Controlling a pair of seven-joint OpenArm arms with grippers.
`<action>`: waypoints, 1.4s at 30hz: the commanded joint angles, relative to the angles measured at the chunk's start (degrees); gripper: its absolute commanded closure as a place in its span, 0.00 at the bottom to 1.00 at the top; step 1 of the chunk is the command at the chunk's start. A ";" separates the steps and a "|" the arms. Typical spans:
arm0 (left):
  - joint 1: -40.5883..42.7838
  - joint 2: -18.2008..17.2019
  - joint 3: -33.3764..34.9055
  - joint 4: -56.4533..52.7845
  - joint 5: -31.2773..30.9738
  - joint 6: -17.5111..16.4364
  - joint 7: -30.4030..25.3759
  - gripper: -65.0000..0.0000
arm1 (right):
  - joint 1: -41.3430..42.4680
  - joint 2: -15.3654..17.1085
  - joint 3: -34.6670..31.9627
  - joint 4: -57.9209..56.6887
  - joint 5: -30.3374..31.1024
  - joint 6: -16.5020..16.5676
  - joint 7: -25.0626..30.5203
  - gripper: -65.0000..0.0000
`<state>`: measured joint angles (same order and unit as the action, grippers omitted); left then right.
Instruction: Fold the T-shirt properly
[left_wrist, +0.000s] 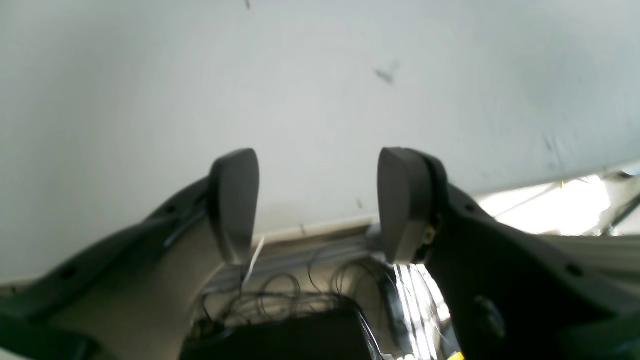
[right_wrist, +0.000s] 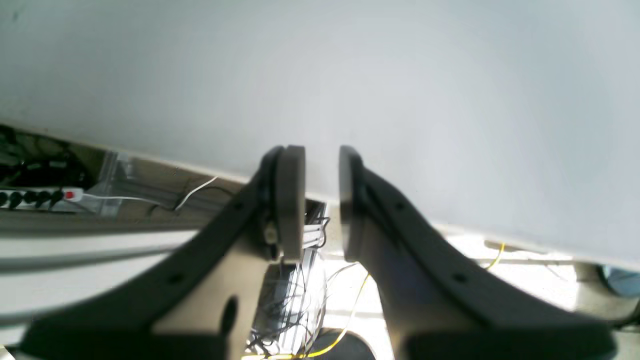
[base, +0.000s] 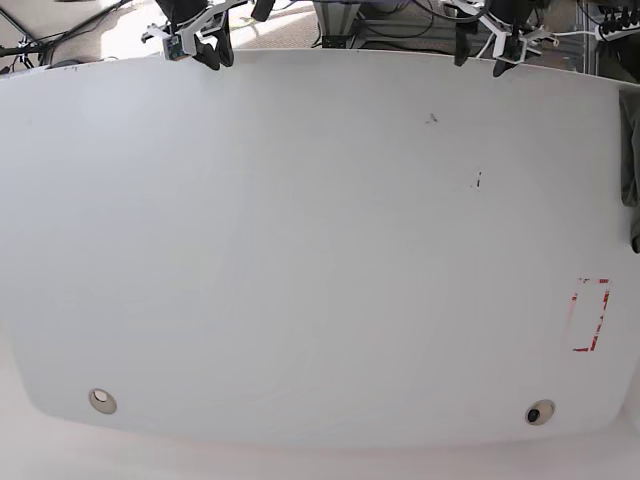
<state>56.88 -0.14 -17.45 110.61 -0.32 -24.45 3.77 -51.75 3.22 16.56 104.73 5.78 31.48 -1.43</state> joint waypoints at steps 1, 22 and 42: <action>2.85 1.15 -0.09 -0.50 -0.61 0.14 -1.79 0.46 | -4.39 0.86 0.89 0.20 2.88 -0.14 2.53 0.83; -19.21 -2.28 0.27 -57.90 -0.17 0.14 -2.06 0.46 | 8.98 5.00 -4.73 -47.63 -1.25 -0.23 9.65 0.83; -42.16 -7.20 0.27 -91.49 10.73 13.94 -2.23 0.45 | 28.93 4.91 -5.17 -80.77 -5.30 -5.24 9.39 0.82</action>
<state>14.52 -6.96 -17.15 19.31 9.91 -11.90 1.41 -22.81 7.64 11.66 25.85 0.27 26.92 7.60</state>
